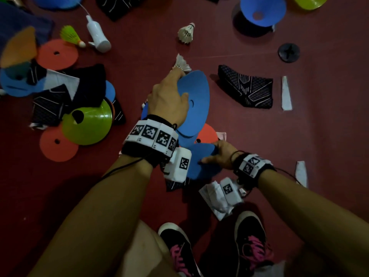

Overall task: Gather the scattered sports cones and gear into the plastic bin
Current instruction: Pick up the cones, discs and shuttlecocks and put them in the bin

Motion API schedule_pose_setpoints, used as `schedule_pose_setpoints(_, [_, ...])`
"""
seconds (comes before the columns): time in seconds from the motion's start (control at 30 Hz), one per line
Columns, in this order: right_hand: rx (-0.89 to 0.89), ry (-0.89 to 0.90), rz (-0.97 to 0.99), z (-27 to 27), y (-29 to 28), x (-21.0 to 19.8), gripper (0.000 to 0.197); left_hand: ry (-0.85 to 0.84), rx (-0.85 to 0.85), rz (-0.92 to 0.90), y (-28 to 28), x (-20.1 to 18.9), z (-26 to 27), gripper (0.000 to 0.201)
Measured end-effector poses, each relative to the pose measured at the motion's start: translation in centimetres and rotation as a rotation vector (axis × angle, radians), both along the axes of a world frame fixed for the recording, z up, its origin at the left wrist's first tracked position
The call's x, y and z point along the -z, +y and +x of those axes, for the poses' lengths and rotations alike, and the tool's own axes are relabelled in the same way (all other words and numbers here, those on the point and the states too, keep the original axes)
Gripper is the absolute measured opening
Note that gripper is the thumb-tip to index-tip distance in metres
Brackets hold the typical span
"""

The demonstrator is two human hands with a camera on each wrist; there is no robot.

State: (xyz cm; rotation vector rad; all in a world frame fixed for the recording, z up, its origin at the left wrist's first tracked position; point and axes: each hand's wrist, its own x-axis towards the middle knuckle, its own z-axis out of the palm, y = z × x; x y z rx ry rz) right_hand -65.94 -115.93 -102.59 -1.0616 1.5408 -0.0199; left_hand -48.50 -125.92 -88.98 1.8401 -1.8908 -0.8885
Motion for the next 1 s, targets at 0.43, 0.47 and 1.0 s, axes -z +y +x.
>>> schedule_pose_setpoints(0.43, [-0.163, 0.54, -0.181, 3.2, 1.9, 4.1, 0.025, -0.049, -0.058, -0.072, -0.3, -0.2, 2.4, 0.02])
schedule_pose_setpoints(0.47, [-0.162, 0.521, -0.202, 3.0, 2.2, 3.8, 0.022, -0.049, -0.059, -0.068, -0.3, -0.2, 2.4, 0.02])
schedule_pose_setpoints(1.0, [0.42, 0.281, -0.38, -2.1, -3.6, -9.8, 0.033, 0.127, -0.167, -0.142, -1.7, -4.4, -1.0, 0.028])
